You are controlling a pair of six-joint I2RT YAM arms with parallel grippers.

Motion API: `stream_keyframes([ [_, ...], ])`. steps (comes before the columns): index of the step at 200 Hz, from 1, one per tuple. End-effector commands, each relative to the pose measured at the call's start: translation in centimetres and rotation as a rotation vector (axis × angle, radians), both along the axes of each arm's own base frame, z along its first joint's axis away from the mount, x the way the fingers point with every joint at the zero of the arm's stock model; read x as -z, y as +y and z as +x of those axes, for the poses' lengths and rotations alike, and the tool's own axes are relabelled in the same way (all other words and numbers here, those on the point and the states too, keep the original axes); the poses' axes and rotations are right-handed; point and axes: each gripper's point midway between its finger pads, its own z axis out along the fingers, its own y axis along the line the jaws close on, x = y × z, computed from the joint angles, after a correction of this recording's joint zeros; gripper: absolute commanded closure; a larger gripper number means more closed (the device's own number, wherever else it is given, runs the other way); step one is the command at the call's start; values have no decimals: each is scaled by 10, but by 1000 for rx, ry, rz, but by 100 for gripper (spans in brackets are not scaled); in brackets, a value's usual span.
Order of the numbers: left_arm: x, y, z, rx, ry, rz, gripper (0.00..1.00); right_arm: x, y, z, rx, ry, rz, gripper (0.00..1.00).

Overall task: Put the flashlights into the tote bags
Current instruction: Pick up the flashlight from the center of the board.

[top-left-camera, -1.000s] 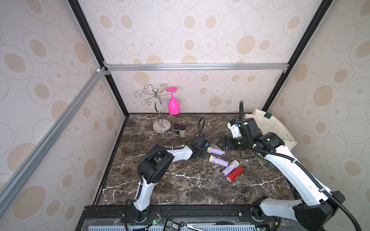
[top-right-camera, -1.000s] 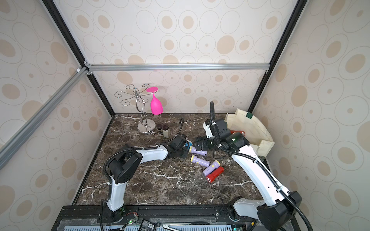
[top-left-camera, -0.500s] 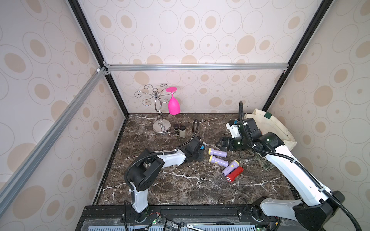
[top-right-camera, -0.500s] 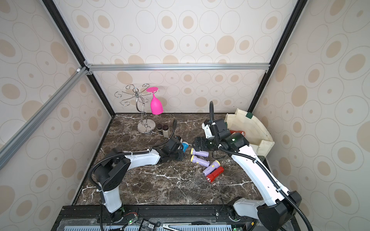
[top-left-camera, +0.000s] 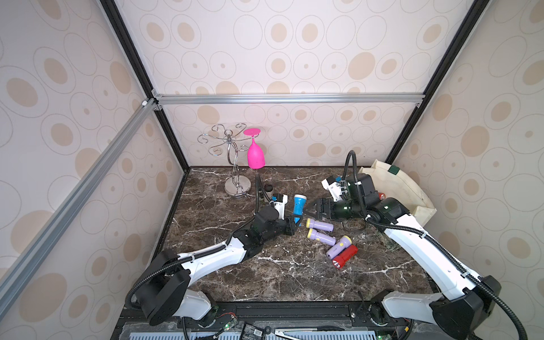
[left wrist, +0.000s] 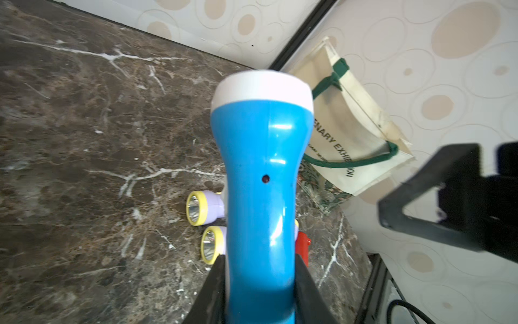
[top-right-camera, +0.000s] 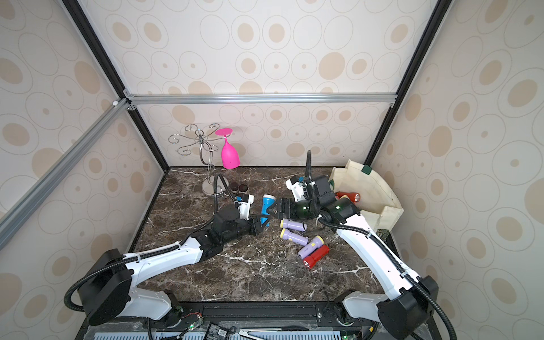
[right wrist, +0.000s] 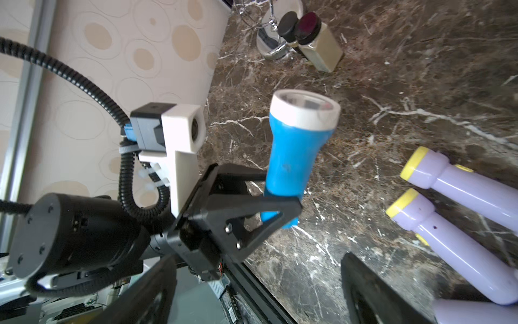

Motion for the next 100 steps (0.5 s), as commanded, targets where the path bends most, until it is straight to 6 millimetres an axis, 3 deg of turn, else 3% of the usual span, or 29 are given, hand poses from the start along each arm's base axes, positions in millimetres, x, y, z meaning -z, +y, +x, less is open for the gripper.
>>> stream_keyframes([
  [1,-43,-11,-16,60,-70,-144,100,-4,14,2,-22,26,79,6],
  [27,-58,-15,-27,91,-83,-219,100,8,15,7,2,63,69,8],
  [57,-59,-22,-35,112,-85,-238,100,13,16,15,16,67,64,13],
  [100,-58,-29,-41,128,-80,-254,100,10,17,23,30,47,52,29],
])
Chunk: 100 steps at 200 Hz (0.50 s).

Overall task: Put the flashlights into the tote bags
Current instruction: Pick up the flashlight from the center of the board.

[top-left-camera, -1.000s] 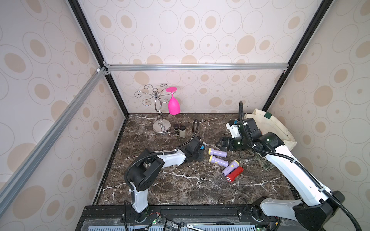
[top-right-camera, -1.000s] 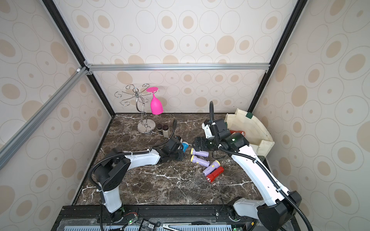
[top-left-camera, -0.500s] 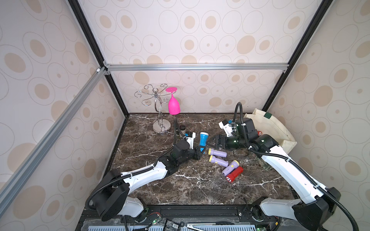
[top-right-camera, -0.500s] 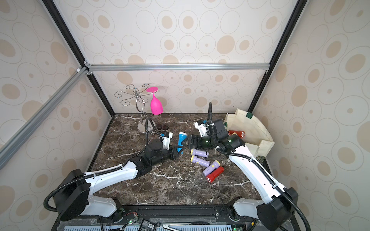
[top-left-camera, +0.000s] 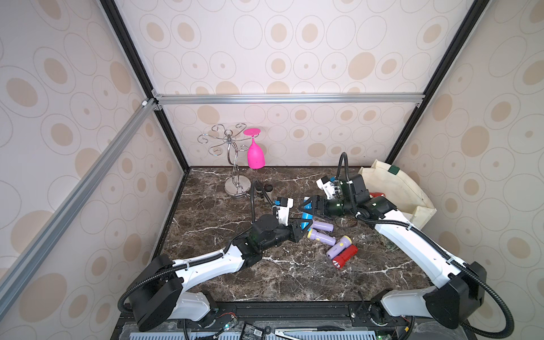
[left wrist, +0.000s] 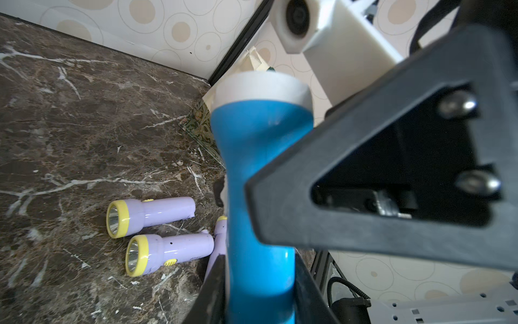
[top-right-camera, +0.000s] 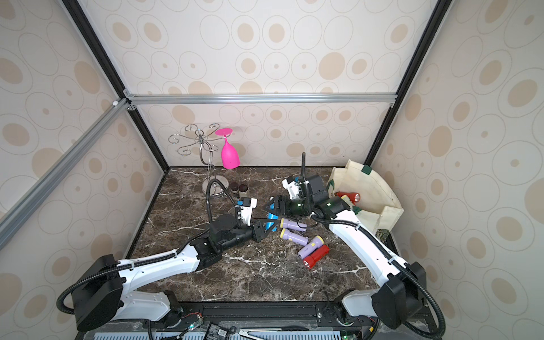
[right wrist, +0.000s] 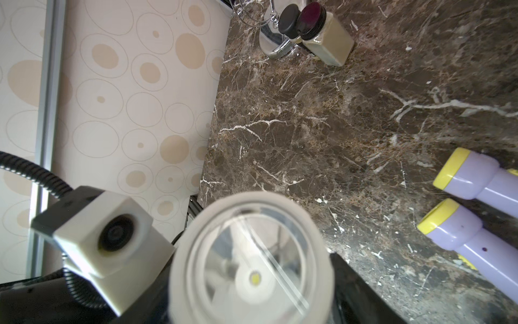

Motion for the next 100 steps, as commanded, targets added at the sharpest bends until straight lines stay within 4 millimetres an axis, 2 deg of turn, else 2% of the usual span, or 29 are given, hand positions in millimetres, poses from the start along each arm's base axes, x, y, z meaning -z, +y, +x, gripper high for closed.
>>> stream_keyframes([
  [1,-22,-5,-4,16,-37,-80,100,-9,2,5,7,-31,3,29],
  [48,-20,-9,-4,21,-34,-81,100,-8,-13,9,44,-92,-88,33],
  [83,-21,-10,-5,23,-36,-76,100,-20,-6,10,35,-118,-30,37],
  [100,-23,-11,-5,23,-40,-73,100,-22,-4,11,30,-126,-19,45],
])
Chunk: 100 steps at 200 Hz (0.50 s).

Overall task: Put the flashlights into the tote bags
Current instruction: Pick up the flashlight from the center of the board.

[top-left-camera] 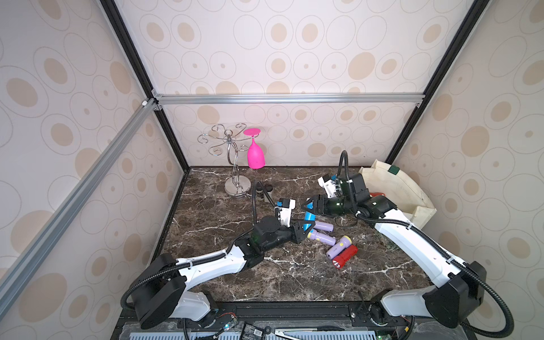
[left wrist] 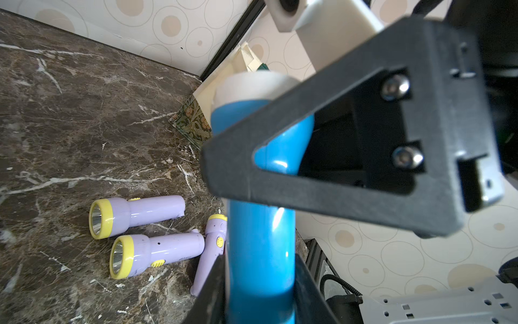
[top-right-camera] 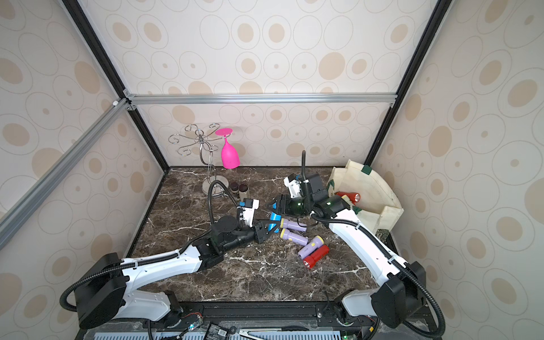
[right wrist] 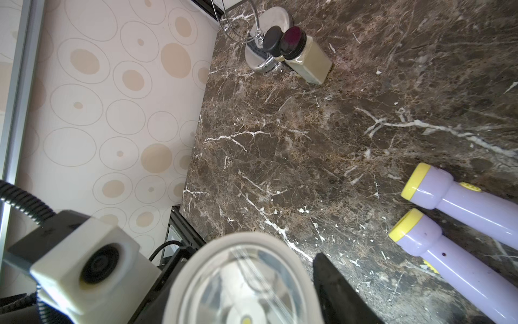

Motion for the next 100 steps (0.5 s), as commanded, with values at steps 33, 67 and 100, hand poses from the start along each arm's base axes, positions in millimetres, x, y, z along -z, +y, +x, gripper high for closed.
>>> stream_keyframes([
  [33,-26,-3,-2,6,-47,-55,100,-26,8,0,-16,-60,82,68],
  [67,-27,0,0,-15,-53,-42,74,-31,6,-1,-18,-83,69,83],
  [100,-24,8,4,-58,-51,-10,3,-33,-19,-1,18,-143,-88,95],
])
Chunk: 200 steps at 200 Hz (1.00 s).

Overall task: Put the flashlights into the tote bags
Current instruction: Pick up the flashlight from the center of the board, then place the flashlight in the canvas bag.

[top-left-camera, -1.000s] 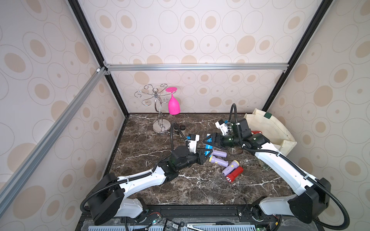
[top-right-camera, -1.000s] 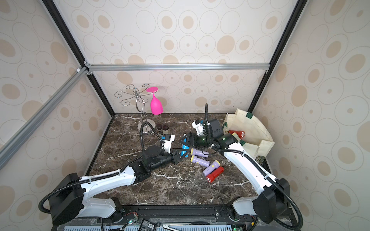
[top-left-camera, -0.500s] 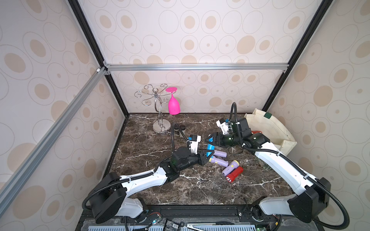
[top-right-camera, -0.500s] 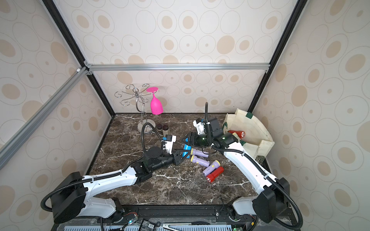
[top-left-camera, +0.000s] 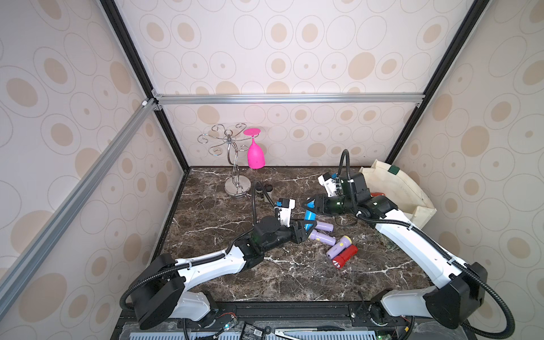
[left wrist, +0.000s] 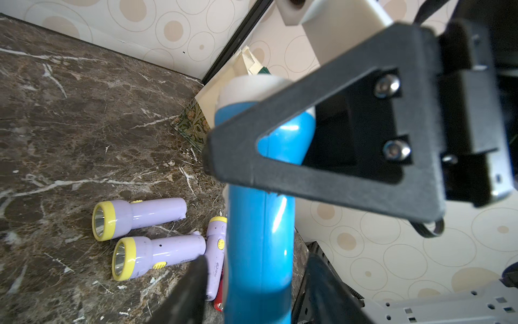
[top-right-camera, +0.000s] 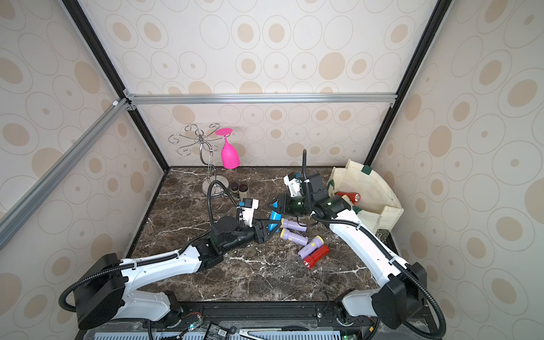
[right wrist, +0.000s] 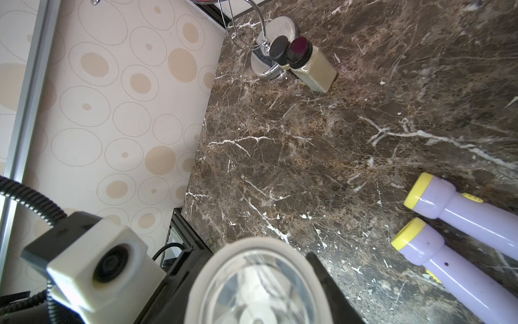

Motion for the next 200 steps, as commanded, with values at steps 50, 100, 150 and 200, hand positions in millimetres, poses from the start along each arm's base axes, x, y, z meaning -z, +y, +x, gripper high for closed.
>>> stream_keyframes([
  [50,-14,16,3,-76,-48,68,0,-34,-85,11,143,-171,-340,100],
  [100,-5,16,-1,-77,-62,168,0,-49,-157,35,342,-192,-600,100],
  [150,-8,7,-8,-57,-94,166,0,-67,-217,72,523,-205,-711,100],
  [200,-4,-9,-18,-14,-101,171,0,-69,-267,107,638,-180,-836,100],
])
